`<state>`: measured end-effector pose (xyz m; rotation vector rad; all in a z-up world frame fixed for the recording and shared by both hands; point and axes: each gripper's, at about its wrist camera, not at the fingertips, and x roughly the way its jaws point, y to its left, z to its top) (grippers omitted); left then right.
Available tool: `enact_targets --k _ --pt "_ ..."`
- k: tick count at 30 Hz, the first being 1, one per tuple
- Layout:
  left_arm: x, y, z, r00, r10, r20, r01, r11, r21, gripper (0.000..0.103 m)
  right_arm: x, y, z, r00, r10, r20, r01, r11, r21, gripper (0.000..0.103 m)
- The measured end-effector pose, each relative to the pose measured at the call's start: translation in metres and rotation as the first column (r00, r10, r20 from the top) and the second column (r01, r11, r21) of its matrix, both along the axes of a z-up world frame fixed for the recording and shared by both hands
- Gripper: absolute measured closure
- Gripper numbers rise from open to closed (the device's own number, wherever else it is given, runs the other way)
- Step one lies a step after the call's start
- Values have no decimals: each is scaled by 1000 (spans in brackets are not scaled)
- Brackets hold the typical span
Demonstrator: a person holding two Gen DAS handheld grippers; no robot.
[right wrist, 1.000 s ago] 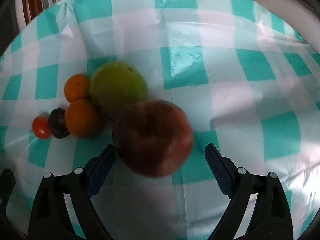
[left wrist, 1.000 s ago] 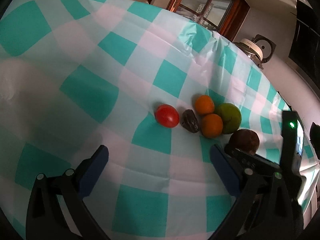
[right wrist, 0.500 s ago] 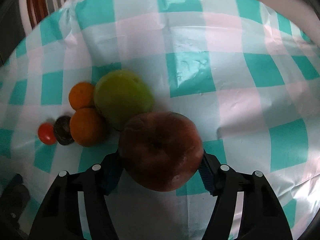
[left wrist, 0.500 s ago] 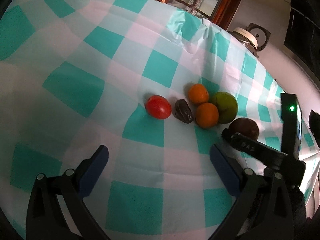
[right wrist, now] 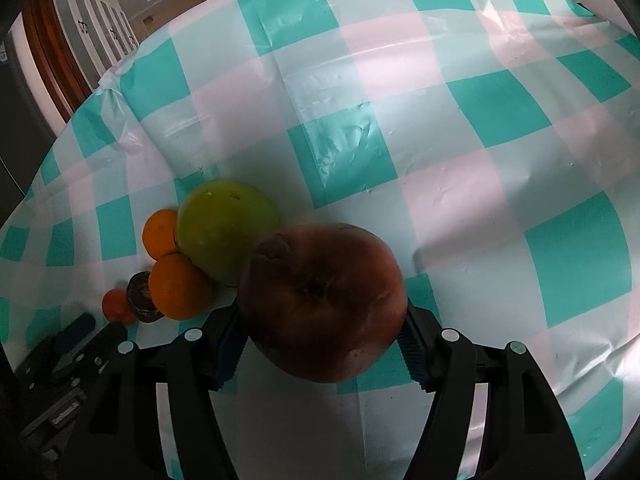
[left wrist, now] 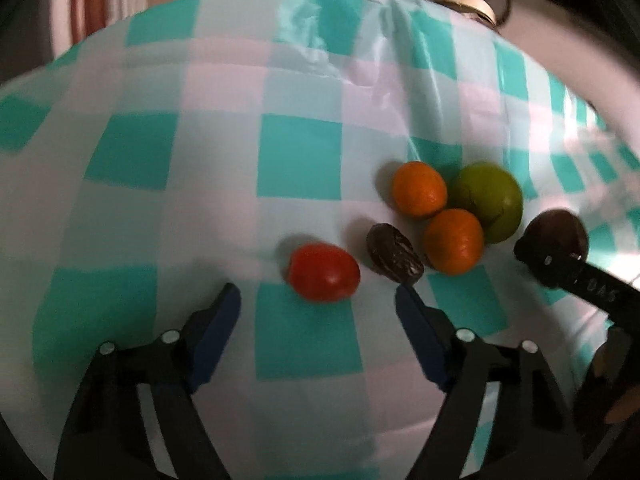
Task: Organize fruits
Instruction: 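Grasp the red apple with the right tool while the left tool grasps a red tomato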
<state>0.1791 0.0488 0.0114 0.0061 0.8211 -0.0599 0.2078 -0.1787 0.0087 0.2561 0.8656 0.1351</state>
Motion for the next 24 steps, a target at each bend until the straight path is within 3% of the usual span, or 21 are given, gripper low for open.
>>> enact_targets --k 4,9,10,14,15,19,24 --pt "11 -10 -3 999 -50 -8 51 994 92 31 -2 -3 3 1000 -1 0 1 1000 -4 38" --pt "25 -7 -9 998 -49 -47 53 994 99 45 -1 -4 3 1000 -1 -1 1 1000 -6 38" --pt "28 -5 -11 997 -46 -59 51 995 87 52 -1 -5 4 1000 -1 -1 1 1000 -7 38" --pt "30 1 -12 997 -47 -65 51 997 60 57 2 -7 2 1000 -1 -1 1 1000 -9 38" --pt "30 1 -12 997 -52 -62 55 997 55 62 2 -1 1 1000 -1 -1 1 1000 -9 38" --pt "21 10 -7 999 -31 -28 31 1000 -4 62 0 3 -1 1000 0 2 0 1000 -4 38" --pt "-19 17 7 1000 -9 24 11 994 -109 62 -2 -2 -3 1000 1 10 -1 1000 26 38"
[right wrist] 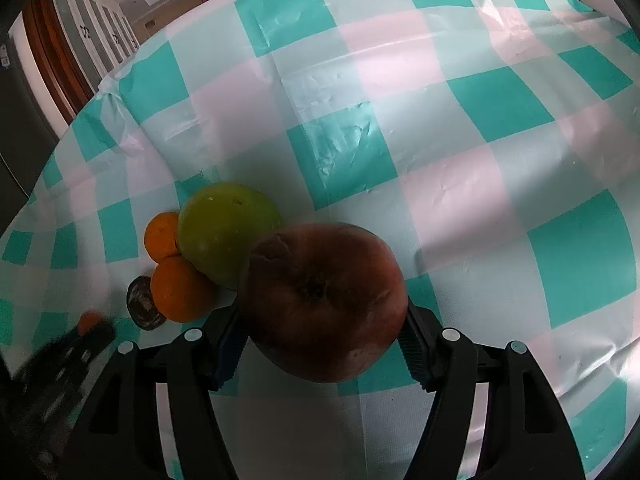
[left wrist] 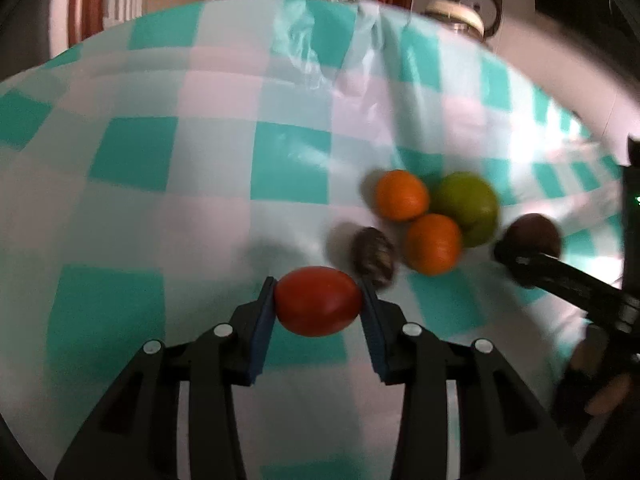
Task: Organize fruits
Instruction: 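Grasp the red apple with the right tool while the left tool grasps a red tomato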
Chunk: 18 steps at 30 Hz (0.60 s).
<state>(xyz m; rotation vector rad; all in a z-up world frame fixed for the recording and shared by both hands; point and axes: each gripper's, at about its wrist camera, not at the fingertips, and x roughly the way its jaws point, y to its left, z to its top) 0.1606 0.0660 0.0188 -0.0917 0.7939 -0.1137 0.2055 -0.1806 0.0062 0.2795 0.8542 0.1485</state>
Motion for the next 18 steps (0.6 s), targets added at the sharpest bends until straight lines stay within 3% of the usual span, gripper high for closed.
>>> enact_targets --k 4,9,15,18 --pt "-57 -6 -3 1000 22 3 -21 997 -72 62 2 0 -1 1000 0 -2 0 1000 0 38" --pt "-101 -5 -16 999 40 -35 -46 984 -170 62 3 0 -2 1000 -1 -2 1 1000 0 38" --pt "-104 -9 -12 999 41 -16 -43 987 -156 62 0 -2 -1 1000 -1 3 1 1000 17 38" --pt "-101 -8 -15 998 50 -25 -53 988 -144 62 0 -11 -2 1000 0 13 -1 997 79 38"
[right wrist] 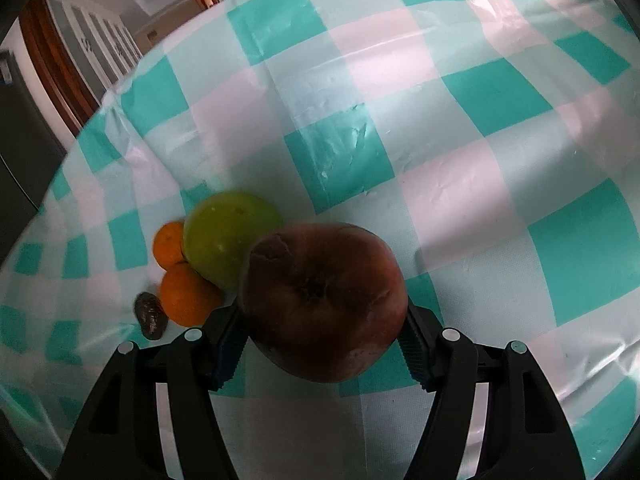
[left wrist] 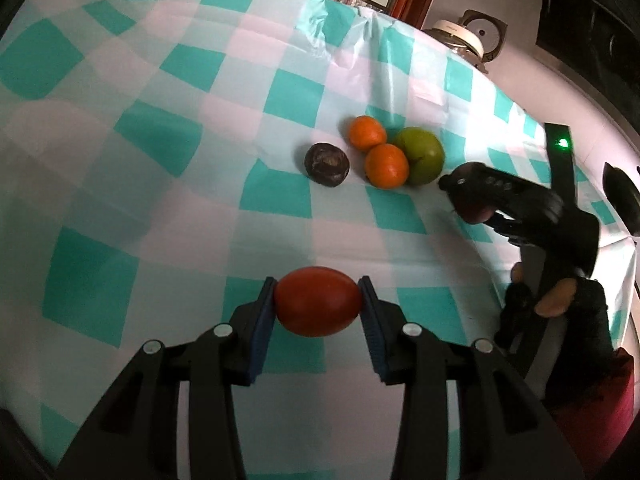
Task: Organize fruits
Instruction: 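Grasp the red apple with the right tool while the left tool grasps a red tomato, then carry the red apple and tomato into the white box and open both tools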
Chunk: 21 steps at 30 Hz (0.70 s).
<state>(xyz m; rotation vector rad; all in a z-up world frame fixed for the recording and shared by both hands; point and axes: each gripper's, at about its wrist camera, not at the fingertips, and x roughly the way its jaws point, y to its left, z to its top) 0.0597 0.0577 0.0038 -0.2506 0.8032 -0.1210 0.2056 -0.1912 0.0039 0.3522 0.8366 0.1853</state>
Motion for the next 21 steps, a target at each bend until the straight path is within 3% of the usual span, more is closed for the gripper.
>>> enact_targets --k 7,11,14,21 --pt "1 0 3 1000 3 -1 -3 1000 -9 62 -2 -10 0 999 -33 13 33 999 34 38" --pt "0 -4 3 1000 -17 -10 17 1000 -1 62 -25 -14 8 997 -58 57 55 997 56 38" --pt "-5 -7 7 1000 -27 4 27 1000 14 62 -65 -14 6 997 -81 3 80 995 65 38" --pt "-35 -27 16 995 -86 57 82 994 72 62 -203 -1 30 999 -18 48 20 999 -50 38"
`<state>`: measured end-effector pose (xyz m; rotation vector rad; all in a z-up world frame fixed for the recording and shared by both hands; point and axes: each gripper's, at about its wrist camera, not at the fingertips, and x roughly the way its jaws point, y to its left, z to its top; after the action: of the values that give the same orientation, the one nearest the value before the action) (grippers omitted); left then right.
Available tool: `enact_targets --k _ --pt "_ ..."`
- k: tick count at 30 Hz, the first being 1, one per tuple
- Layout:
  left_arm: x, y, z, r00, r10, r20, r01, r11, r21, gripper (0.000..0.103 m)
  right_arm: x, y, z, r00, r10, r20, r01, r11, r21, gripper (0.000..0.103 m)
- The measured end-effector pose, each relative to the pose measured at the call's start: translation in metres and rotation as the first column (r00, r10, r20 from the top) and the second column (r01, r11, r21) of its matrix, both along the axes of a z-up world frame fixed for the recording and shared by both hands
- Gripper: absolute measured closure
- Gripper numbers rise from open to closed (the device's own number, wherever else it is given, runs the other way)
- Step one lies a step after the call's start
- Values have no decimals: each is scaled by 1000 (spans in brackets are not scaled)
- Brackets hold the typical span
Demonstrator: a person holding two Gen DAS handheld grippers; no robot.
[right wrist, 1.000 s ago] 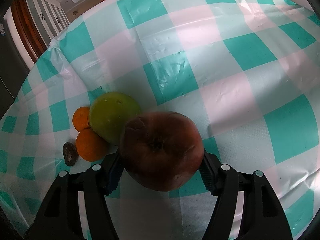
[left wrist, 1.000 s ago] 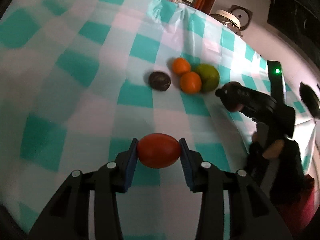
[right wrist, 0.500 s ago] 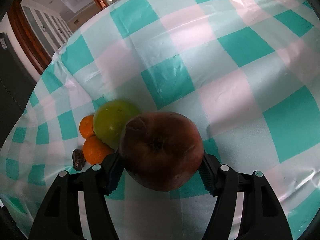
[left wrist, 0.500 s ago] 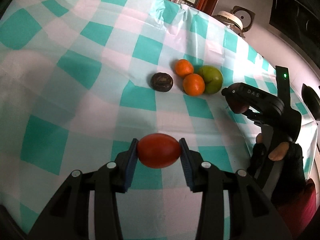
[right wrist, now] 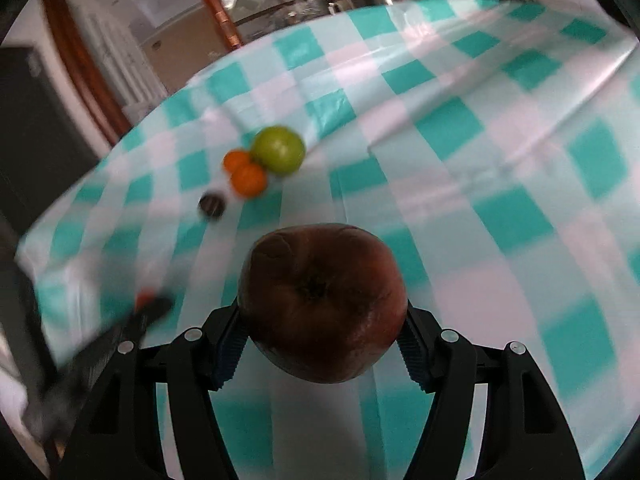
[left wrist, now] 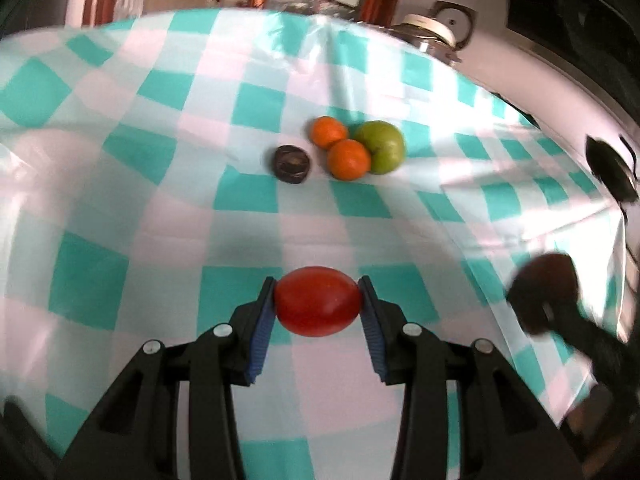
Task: Organize fruits
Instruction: 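Carry the red apple and tomato into the white box and open both tools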
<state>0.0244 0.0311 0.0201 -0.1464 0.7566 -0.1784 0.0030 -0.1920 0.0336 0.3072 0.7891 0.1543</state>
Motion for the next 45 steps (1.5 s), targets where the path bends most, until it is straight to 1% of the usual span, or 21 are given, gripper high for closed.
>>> enact_targets --k 2,4,7,10,15,19,21,24,25,27,28,30,33,36,37,39,40,41,42,44,45 --pt "-18 -8 3 1000 -16 23 15 1000 20 62 -37 1 4 1000 22 13 -21 998 -67 38" --pt "-39 -13 6 999 -21 29 20 1000 12 62 -68 -3 5 999 30 26 -28 995 -92 38" --pt "-68 -26 10 998 -49 42 49 999 10 62 -108 -16 2 999 33 17 -32 998 -59 38" --pt "-94 -47 14 993 -102 57 100 994 40 62 -145 -32 0 1000 24 18 -23 997 -77 38" --pt "-126 -85 19 978 -198 67 192 978 81 62 -186 -62 4 999 -9 43 12 996 -85 38" --pt "-152 -124 19 953 -297 56 289 950 115 62 -214 -89 8 997 -48 65 55 992 -110 38" --pt "-165 -142 18 935 -350 49 342 931 132 61 -229 -105 8 994 -77 73 85 989 -119 38" --pt "-186 -173 13 902 -430 38 418 891 177 61 -249 -128 5 989 -126 78 135 984 -117 38" --pt "-193 -186 11 885 -464 29 451 872 192 61 -260 -139 4 985 -151 82 160 980 -116 38" --pt "-205 -204 8 861 -508 18 493 843 214 61 -274 -154 0 979 -186 82 194 975 -109 38" --pt "-214 -217 6 842 -539 12 522 821 232 61 -285 -165 -2 974 -213 80 221 970 -104 38" --pt "-224 -232 4 818 -576 5 556 792 252 61 -299 -181 -7 965 -252 78 259 961 -99 38" --pt "-246 -260 -1 768 -641 -9 615 733 291 61 -321 -206 -17 945 -321 59 325 942 -88 38" --pt "-260 -280 -6 729 -684 -32 658 687 308 61 -340 -228 -34 926 -377 19 377 921 -96 38" --pt "-267 -291 -9 706 -707 -47 682 660 314 61 -345 -235 -42 918 -397 -4 394 912 -116 38" --pt "-279 -304 -12 669 -741 -60 714 619 327 61 -350 -243 -56 909 -414 -49 404 903 -149 38" --pt "-289 -314 -16 633 -771 -71 744 580 333 61 -352 -247 -65 901 -426 -79 409 897 -169 38" --pt "-297 -320 -19 604 -793 -83 767 549 333 61 -354 -251 -74 891 -440 -110 416 889 -190 38" --pt "-307 -330 -25 559 -823 -104 800 502 330 61 -355 -255 -81 883 -450 -133 420 884 -206 38" --pt "-324 -343 -35 489 -861 -138 841 425 334 61 -355 -263 -97 865 -468 -181 425 875 -230 38" --pt "-333 -351 -42 450 -878 -161 861 379 340 61 -355 -267 -105 856 -475 -205 428 873 -235 38"
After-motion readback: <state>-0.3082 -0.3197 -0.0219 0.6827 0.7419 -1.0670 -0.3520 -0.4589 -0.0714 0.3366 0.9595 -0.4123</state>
